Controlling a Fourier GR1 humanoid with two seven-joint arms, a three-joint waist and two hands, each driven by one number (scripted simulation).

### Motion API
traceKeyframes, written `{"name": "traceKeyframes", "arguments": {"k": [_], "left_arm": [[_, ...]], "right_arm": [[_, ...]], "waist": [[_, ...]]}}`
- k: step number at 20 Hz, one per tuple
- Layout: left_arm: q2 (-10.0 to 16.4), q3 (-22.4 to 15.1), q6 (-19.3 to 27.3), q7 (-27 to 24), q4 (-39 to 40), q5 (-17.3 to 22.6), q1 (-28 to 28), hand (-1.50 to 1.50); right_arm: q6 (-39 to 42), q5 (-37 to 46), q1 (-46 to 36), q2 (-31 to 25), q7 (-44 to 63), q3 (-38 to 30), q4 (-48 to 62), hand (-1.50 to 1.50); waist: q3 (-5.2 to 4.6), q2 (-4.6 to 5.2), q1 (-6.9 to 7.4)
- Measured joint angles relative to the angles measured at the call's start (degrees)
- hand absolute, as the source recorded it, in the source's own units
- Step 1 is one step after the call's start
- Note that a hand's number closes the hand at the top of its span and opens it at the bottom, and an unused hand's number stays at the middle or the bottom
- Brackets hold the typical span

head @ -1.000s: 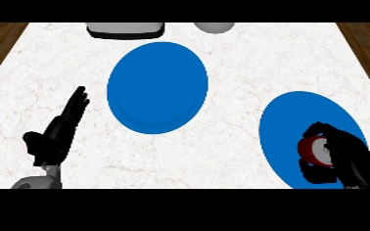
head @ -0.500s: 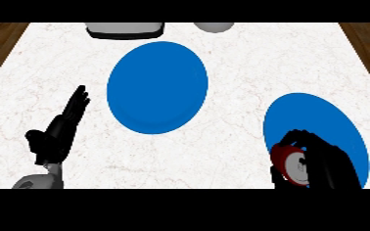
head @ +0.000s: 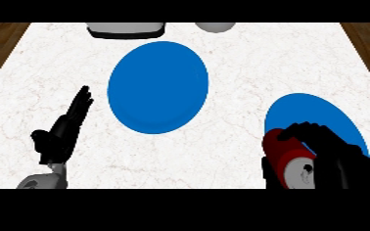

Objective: Pick the can from the plate and place it in the plate

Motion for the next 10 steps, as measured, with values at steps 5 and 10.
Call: {"name": "traceKeyframes", "arguments": {"k": [5,10], "left_arm": [[0.5,1.0,-1.1,-0.2,0.4,0.0,-0.6,0.0],[-0.2,0.9,-1.2,0.3,-0.9,-0.4,0.3,0.0]], "right_arm": [[2.5,2.6,-7.1,4.4,2.3,2.8,1.4,1.5],[3.9,0.4,-18.9,6.7,6.7,2.0,8.9,1.5]], "waist": [[0.02,0.06,0.1],[0.02,0.11,0.37]]}}
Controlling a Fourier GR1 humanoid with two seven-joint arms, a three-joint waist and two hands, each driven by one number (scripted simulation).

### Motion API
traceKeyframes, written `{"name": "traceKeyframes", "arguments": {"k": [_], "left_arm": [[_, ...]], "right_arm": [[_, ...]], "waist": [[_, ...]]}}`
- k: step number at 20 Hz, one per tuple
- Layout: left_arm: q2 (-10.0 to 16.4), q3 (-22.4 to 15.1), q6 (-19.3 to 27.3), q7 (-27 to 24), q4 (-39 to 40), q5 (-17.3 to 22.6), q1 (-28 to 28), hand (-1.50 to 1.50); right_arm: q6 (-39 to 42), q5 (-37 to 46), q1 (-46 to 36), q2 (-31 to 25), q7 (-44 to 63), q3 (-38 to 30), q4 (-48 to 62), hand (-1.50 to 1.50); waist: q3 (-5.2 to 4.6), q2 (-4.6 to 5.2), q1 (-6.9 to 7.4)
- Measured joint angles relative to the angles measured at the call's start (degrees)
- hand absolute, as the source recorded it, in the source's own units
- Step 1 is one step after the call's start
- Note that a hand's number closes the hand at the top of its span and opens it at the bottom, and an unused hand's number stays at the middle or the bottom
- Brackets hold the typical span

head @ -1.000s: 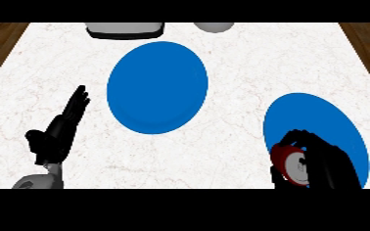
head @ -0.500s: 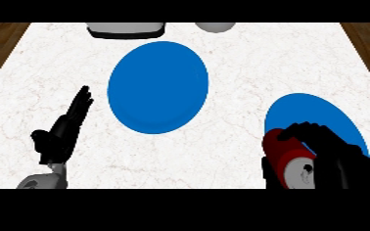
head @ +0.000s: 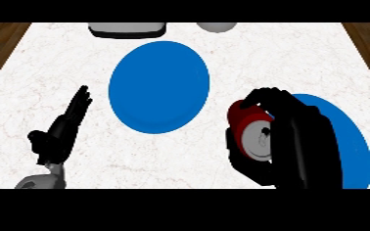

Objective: Pick the can from the plate and place it in the plate

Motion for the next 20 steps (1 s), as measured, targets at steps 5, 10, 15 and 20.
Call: {"name": "traceKeyframes", "arguments": {"k": [5,10,15,20], "left_arm": [[0.4,0.9,-0.9,0.4,0.8,0.4,-1.1,0.0],[0.3,1.0,-1.2,0.1,1.1,0.1,-1.7,0.0],[-0.1,0.8,-1.4,-0.6,1.9,-0.4,-1.7,0.0],[-0.6,0.5,-1.0,0.1,1.3,-0.8,-2.2,0.0]], "right_arm": [[-3.3,-5.5,-11.4,0.7,5.1,0.8,11.7,1.5],[-10.4,-11.5,-20.9,0.9,8.0,2.3,24.8,1.5],[-20.6,-16.6,-28.4,1.0,7.5,4.6,39.3,1.5],[-30.3,-23.6,-36.8,1.0,7.4,7.9,54.3,1.5]], "waist": [[0.0,0.09,0.39],[0.0,0.15,0.67],[0.0,0.25,1.03],[0.0,0.37,1.79]]}}
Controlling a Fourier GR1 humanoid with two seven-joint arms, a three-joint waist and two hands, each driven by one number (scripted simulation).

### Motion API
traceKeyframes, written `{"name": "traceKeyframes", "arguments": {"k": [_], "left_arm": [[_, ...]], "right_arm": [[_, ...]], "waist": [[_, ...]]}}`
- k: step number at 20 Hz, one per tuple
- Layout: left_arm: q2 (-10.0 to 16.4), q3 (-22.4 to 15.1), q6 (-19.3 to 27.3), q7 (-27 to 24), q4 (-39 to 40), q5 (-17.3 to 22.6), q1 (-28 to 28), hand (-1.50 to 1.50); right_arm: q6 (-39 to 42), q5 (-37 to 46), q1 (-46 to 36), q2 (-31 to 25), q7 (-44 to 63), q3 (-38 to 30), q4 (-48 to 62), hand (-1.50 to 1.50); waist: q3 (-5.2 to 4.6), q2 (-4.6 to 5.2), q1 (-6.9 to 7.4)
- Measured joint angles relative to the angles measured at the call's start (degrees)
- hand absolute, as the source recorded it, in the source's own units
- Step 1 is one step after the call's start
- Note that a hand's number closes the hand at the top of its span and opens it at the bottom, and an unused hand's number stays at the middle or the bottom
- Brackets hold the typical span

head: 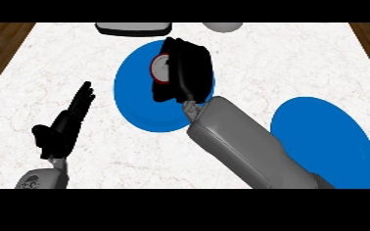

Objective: Pick the can from the plate and place it in the plate

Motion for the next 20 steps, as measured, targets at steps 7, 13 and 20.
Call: {"name": "traceKeyframes", "arguments": {"k": [7,13,20], "left_arm": [[-0.6,-0.4,-0.1,-0.4,1.3,-0.6,-1.6,0.0],[0.0,-0.2,-1.1,-0.3,0.9,-0.2,-1.6,0.0],[-0.1,0.5,-0.9,0.0,1.1,0.1,-1.6,0.0]], "right_arm": [[-13.6,-7.5,-5.4,-0.1,1.9,1.4,11.5,-1.5],[-20.7,-16.1,-7.4,-0.2,0.0,2.4,18.8,-1.5],[-33.3,-20.4,-5.3,-0.3,-5.9,-0.9,16.0,-1.5]], "waist": [[-0.01,0.29,1.01],[0.0,0.37,1.33],[0.07,0.14,0.25]]}}
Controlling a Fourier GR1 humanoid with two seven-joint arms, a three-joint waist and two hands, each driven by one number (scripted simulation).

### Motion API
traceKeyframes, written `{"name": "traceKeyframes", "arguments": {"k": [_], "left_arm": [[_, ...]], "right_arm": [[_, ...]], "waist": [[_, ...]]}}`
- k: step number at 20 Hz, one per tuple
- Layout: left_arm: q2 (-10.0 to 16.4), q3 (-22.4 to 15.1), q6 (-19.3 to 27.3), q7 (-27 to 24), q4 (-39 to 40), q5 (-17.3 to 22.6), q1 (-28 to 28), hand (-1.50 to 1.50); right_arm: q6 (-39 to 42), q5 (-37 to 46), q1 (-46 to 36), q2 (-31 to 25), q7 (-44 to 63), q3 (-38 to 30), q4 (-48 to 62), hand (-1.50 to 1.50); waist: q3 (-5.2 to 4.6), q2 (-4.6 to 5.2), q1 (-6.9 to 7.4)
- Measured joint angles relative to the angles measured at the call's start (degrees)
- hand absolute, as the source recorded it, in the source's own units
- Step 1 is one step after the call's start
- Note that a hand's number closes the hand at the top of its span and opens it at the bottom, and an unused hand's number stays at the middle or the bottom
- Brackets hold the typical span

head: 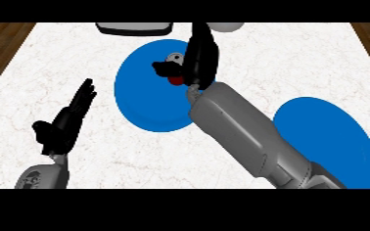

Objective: Pick the can from the plate and place it in the plate

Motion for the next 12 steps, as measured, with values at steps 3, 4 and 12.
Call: {"name": "traceKeyframes", "arguments": {"k": [3,4,12], "left_arm": [[0.2,0.4,0.2,0.5,-0.7,0.2,0.7,0.0],[0.6,0.8,0.0,0.4,-0.7,0.3,0.8,0.0],[0.7,1.8,0.2,-0.5,0.1,0.4,1.3,0.0]], "right_arm": [[-4.1,-3.6,4.4,0.0,-5.1,-2.3,-3.8,-1.5],[-4.8,-4.9,5.9,0.0,-6.9,-3.3,-5.4,-1.5],[-2.2,-17.6,25.7,-6.9,-26.1,-6.6,-22.8,-1.5]], "waist": [[0.05,-0.08,-0.61],[0.05,-0.11,-0.9],[0.05,-0.36,-2.38]]}}
